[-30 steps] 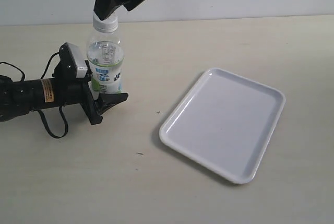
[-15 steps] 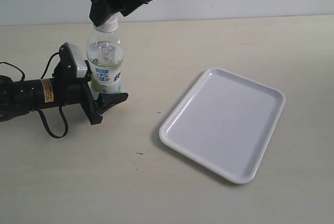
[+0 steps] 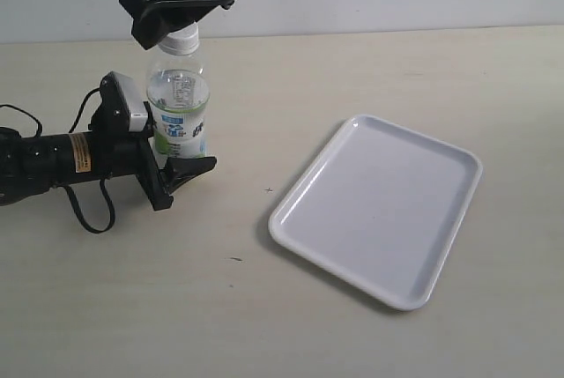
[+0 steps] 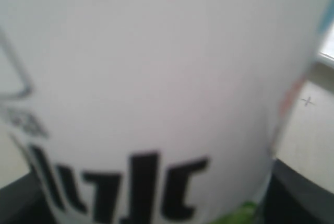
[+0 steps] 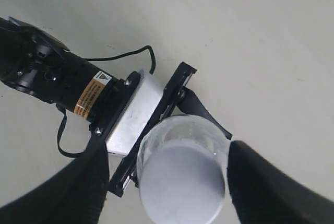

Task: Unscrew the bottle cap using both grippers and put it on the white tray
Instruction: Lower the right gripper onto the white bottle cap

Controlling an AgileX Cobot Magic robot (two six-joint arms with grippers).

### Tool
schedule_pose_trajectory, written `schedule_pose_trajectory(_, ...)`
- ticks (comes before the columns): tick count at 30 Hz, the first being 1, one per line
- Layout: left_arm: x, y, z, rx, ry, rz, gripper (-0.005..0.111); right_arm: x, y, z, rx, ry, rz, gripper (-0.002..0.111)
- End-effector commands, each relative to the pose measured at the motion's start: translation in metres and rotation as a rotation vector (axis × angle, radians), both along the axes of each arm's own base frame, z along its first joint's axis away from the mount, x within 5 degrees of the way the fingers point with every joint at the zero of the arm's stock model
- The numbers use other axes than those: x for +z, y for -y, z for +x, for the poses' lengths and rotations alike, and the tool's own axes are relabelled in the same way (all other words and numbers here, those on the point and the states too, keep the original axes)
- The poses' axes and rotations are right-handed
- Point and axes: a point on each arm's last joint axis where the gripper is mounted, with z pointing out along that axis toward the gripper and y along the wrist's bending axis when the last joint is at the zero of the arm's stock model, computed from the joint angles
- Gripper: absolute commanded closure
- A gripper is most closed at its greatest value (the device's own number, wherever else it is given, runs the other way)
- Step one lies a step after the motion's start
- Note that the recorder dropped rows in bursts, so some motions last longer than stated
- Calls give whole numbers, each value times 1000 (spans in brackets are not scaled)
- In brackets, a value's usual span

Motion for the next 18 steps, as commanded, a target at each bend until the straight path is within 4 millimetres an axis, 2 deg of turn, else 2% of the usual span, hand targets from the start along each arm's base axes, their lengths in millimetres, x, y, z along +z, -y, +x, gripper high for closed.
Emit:
schedule_pose_trajectory(1, -4, -2, 1, 16, -17, 50, 107, 5, 1, 1, -7, 21, -11, 47)
schedule_pose_trajectory(13, -4, -2, 1, 16, -17, 50, 107, 1, 8, 4, -70, 22, -79, 48)
schedule_pose_trajectory(18, -4, -2, 1, 16, -18, 49, 107, 1, 8, 4, -63, 26, -82, 55)
